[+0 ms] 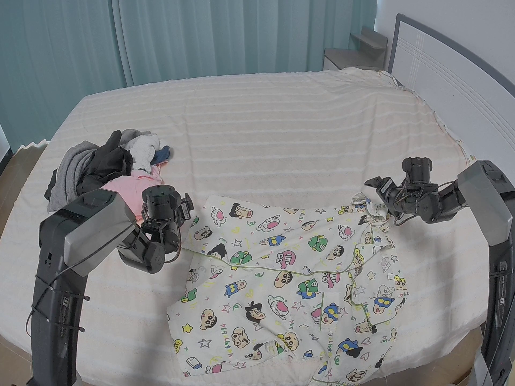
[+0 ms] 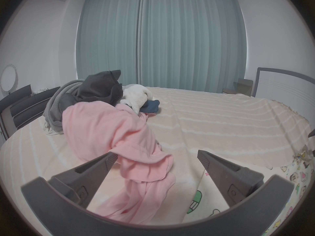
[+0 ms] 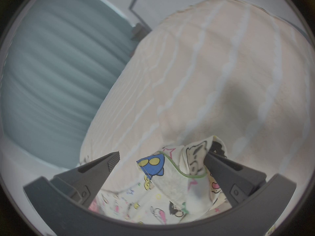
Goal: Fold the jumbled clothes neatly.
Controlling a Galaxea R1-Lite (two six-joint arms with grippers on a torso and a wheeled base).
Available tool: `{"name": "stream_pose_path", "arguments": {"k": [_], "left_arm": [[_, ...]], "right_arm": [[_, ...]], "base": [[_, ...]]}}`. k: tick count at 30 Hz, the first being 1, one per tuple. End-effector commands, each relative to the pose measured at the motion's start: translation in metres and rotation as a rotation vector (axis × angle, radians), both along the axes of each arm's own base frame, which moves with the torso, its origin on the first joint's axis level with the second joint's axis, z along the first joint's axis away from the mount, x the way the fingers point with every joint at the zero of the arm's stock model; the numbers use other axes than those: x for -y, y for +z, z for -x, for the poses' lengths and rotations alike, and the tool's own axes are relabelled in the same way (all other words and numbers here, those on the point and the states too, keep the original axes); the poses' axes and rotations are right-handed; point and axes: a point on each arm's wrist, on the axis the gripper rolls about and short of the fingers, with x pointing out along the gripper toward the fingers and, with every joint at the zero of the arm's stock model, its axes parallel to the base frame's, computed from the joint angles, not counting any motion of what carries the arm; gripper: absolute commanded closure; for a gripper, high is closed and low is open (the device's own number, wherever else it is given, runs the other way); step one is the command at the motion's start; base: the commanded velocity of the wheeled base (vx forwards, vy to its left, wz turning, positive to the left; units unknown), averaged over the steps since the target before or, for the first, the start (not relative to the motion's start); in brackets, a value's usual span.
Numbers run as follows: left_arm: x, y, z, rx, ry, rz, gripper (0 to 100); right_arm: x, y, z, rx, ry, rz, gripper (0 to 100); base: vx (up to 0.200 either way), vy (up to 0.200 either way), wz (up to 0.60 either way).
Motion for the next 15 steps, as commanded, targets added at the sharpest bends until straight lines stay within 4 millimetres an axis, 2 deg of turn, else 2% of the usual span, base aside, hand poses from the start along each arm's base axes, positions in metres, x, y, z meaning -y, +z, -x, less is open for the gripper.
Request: {"name": "stream_pose_path", "arguments": {"k": [1,6,8,13,14,15], "left_arm": [[-0.009,0.053,0.028,0.058,0.004,0.060,0],[-0.012,0.064,0.046,0.052,0.009,0.094,0],[-0.014,0.064,0.055,0.035,0.007,0.107,0],[-0.013,0.045,0.098,-0.101,-0.044,0.123,0],[-0.013,0.045,0.098,-0.101,-0.044,0.123,0],[-0.009,0.043,0.116,-0.131,-0.075,0.183,0]], "right_arm": [[0.022,0.049,-0.013,0.019,-0.130,-0.194,0],[0.031,0.065,-0.014,0.014,-0.164,-0.289,0],[0.030,0.065,-0.010,-0.007,-0.149,-0.301,0],[0.018,0.035,0.011,-0.163,-0.104,-0.223,0],[0.018,0.035,0.011,-0.163,-0.104,-0.223,0],[0.017,0.023,0.017,-0.204,-0.090,-0.189,0]], "base": [[0.000,0.000,0.00],[0.000,0.000,0.00],[0.000,0.000,0.00],[0.000,0.000,0.00],[0.000,0.000,0.00],[0.000,0.000,0.00]]}}
